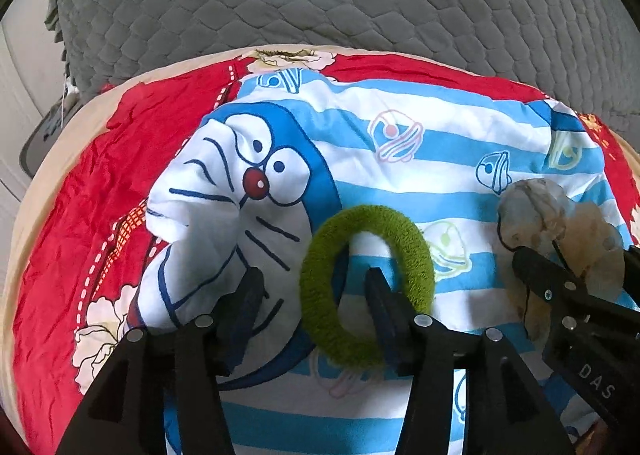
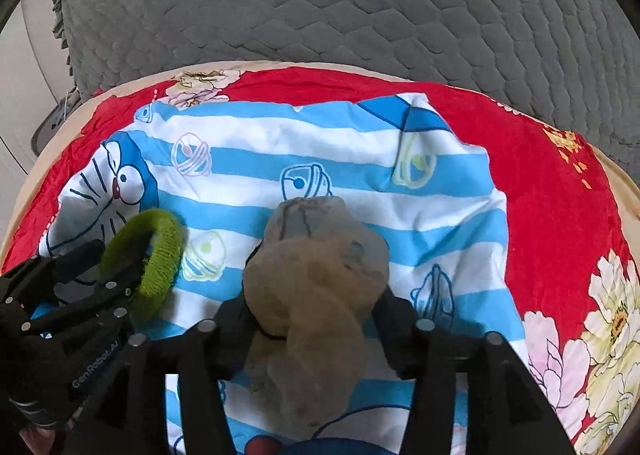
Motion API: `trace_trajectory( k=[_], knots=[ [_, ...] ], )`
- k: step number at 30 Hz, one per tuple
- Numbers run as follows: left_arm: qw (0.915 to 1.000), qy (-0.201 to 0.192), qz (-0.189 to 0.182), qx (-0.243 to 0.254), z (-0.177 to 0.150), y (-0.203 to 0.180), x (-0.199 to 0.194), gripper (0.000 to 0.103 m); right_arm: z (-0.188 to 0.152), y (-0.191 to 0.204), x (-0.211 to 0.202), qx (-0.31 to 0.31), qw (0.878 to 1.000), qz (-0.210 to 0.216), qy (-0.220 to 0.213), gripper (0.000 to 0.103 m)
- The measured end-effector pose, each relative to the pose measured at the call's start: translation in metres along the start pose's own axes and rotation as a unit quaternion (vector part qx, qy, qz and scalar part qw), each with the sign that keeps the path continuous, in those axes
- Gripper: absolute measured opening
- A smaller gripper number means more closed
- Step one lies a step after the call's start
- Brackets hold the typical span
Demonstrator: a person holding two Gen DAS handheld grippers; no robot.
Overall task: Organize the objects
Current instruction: 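Lower the green ring onto the shirt with the left tool while the right tool lowers the scrunchie, then open both tools and release the ring and scrunchie on the shirt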
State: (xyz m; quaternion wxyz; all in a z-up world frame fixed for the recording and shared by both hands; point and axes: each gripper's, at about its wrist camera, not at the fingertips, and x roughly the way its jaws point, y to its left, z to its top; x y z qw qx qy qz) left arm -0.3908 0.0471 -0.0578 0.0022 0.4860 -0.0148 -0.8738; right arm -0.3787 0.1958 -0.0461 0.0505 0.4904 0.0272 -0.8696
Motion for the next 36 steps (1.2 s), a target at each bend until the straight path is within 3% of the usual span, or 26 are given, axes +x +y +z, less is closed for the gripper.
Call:
trace_trajectory(
  k=[2, 6, 20, 25, 29, 32, 36],
  knots=[
    [1.0000, 0.005, 0.003, -0.001, -0.001, 0.001, 0.000, 0.065, -0.002, 0.000, -0.002, -0.001, 1.000, -0.005, 0.004, 0.060],
    [0.9999, 0.010, 0.001, -0.005, -0.003, 0.004, -0.003, 0.070, -0.003, 0.001, -0.008, -0.005, 1.000, -0.008, 0.001, 0.063],
    [0.9999, 0.009, -0.007, -0.007, -0.001, 0.010, -0.022, 0.070, -0.001, -0.003, -0.036, -0.001, 1.000, -0.014, -0.012, 0.066],
    [0.9999, 0.005, -0.008, -0.009, 0.001, 0.015, -0.034, 0.077, 0.000, -0.004, -0.045, -0.002, 1.000, -0.019, -0.018, 0.067],
    [0.9999, 0.006, -0.008, -0.004, 0.001, 0.014, -0.039, 0.077, 0.002, -0.004, -0.050, -0.001, 1.000, -0.012, -0.021, 0.077],
    [0.9999, 0.003, -0.011, -0.006, 0.001, 0.016, -0.041, 0.077, 0.002, -0.003, -0.048, 0.005, 1.000, 0.007, -0.008, 0.077],
    [0.9999, 0.001, -0.012, -0.008, 0.000, 0.017, -0.045, 0.077, -0.001, 0.000, -0.055, -0.003, 1.000, -0.007, -0.017, 0.077]
  ],
)
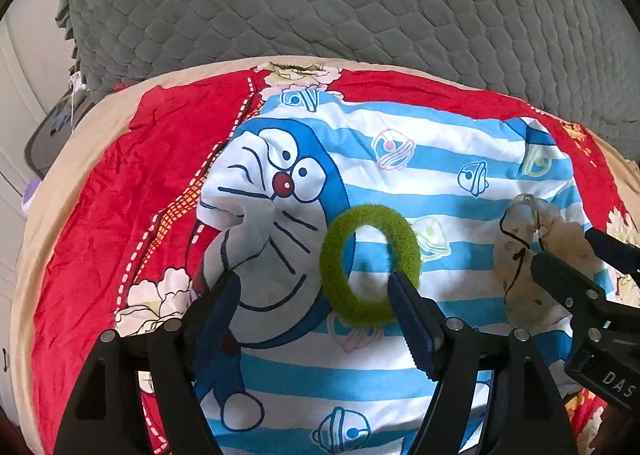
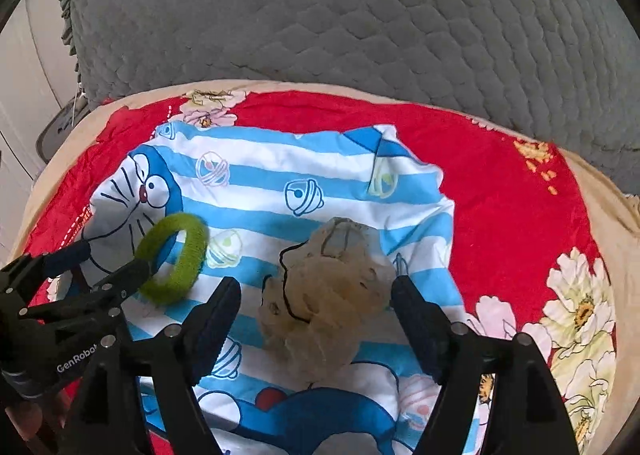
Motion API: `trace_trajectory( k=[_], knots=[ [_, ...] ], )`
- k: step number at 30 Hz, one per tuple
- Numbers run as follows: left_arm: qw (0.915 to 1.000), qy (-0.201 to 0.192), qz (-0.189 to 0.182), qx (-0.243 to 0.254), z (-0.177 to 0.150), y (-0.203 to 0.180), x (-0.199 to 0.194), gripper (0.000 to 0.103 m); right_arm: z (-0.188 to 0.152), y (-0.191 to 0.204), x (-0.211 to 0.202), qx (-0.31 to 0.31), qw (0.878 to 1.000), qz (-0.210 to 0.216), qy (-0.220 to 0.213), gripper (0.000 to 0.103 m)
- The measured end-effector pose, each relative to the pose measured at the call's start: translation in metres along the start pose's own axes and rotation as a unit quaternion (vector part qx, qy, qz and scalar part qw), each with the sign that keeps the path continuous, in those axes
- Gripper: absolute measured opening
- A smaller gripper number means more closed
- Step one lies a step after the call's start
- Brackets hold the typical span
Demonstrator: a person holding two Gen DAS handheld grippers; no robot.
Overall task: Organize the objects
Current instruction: 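Open both tools and release the ring and scrunchie on the shirt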
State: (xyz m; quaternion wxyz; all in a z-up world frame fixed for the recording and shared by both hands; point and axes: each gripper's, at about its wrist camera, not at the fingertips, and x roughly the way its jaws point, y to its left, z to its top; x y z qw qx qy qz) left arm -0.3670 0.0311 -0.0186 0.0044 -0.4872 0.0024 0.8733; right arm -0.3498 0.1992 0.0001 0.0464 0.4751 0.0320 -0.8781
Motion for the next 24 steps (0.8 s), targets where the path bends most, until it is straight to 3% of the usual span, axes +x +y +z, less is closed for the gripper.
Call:
trace_trajectory(
  k=[19, 24],
  knots=[
    [0.9998, -0.021, 0.000, 0.000, -0.008, 0.006, -0.048, 0.078, -0.010, 0.001, -0.048, 0.002, 1.000, 0.001, -0.018, 0.078],
    [0.9997, -0.022, -0.006, -0.001, -0.012, 0.005, -0.061, 0.078, -0.016, -0.002, -0.058, 0.011, 1.000, 0.012, -0.012, 0.084]
  ],
)
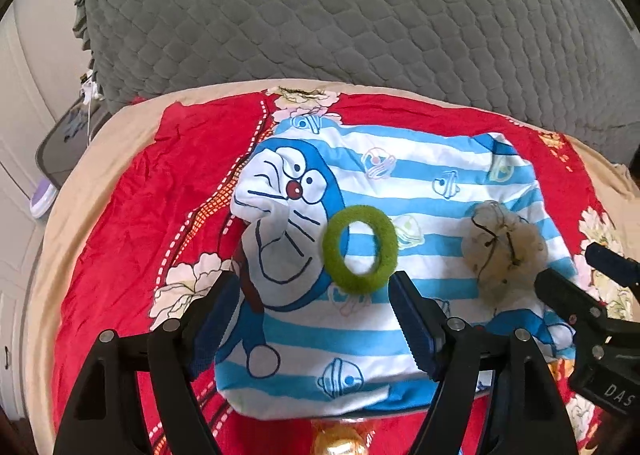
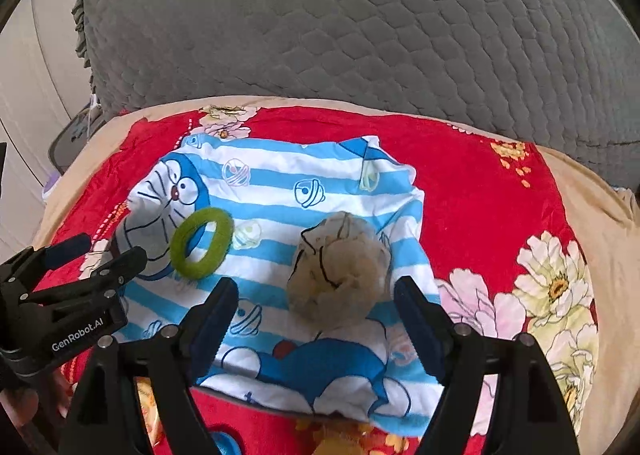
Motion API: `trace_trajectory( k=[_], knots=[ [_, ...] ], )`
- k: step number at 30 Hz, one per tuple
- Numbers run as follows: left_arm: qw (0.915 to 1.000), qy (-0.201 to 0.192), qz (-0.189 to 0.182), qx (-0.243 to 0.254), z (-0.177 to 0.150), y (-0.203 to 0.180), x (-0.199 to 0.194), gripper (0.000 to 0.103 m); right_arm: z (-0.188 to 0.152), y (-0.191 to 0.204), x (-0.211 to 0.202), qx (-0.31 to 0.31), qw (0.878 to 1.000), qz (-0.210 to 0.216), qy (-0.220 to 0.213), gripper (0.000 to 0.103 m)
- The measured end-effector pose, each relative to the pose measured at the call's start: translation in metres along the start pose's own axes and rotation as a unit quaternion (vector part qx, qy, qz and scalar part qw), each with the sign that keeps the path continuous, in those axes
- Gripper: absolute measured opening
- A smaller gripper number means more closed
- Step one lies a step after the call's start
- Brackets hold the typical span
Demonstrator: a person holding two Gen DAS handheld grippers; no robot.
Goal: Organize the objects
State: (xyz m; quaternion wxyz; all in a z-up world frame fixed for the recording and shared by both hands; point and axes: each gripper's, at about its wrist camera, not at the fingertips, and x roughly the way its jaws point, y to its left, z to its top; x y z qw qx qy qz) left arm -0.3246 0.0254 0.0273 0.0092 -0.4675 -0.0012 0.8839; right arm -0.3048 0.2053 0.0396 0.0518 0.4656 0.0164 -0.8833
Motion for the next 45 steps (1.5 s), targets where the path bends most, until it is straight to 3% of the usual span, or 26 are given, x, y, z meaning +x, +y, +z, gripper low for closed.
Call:
trace_trajectory(
  k=[12, 36, 45],
  knots=[
    [0.9998, -0.012, -0.003, 0.013, -0.012, -0.005, -0.038, 0.080, -0.016, 0.006, -0.034, -0.001, 1.000, 0.011, -0.009, 0.097],
    [0.9995, -0.028, -0.015, -0.004, -0.060, 0.005, -0.103, 0.082, -0.059, 0.009, -0.102, 0.005, 0.999, 0.021, -0.048, 0.101],
    [0.9995, -0.032, -0.008, -0.002, -0.093, 0.006, -0.133, 0.082, -0.084, 0.010, -0.140, 0.001, 0.997, 0.025, -0.067, 0.102]
  ],
)
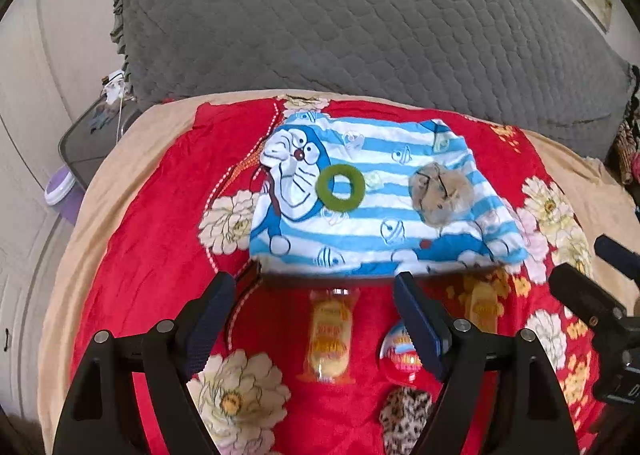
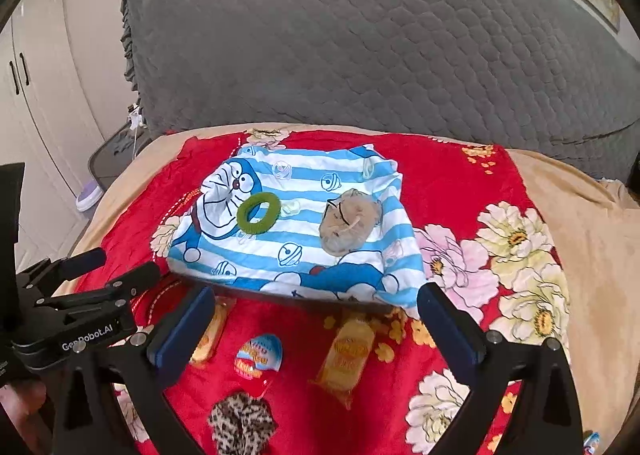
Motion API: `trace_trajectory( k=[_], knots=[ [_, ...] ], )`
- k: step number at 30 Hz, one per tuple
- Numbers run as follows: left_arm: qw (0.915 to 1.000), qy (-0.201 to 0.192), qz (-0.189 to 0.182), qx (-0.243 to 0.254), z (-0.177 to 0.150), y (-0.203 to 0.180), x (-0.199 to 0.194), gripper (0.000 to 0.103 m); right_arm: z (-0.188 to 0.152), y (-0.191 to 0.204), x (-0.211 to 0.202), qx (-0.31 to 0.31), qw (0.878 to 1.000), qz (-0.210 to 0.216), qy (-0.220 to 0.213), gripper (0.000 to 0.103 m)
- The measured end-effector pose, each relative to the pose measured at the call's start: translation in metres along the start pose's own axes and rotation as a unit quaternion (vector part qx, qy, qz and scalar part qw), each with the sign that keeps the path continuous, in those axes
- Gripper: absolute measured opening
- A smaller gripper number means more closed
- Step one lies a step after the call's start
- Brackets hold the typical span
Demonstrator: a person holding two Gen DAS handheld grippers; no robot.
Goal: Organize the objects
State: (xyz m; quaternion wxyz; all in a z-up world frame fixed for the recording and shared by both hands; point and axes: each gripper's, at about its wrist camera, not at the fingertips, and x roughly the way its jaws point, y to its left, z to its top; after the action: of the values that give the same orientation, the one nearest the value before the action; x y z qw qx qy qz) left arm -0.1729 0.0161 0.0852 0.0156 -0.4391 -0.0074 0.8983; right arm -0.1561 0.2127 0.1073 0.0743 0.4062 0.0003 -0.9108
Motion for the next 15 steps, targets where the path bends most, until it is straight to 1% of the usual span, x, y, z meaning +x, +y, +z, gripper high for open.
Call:
trace_trajectory(
  k=[8, 10, 15],
  knots=[
    [0.9999, -0.010, 0.005, 0.003, -0.029, -0.004, -0.035, 0.082, -0.019, 0.000, -0.042, -0.002, 1.000, -0.007, -0.022, 0.102],
    [1.0000, -0.007, 0.003, 0.005, -0.036, -0.007, -0.041, 0.082, -0.023, 0.000, -0.055, -0.008, 0.999, -0.013, -0.031, 0.102],
    [0.9999, -0.007, 0.003, 0.007, -0.054, -0.010, -0.058, 0.082, -0.030, -0.001, -0.078, -0.011, 0.999, -0.017, -0.040, 0.102]
  ],
)
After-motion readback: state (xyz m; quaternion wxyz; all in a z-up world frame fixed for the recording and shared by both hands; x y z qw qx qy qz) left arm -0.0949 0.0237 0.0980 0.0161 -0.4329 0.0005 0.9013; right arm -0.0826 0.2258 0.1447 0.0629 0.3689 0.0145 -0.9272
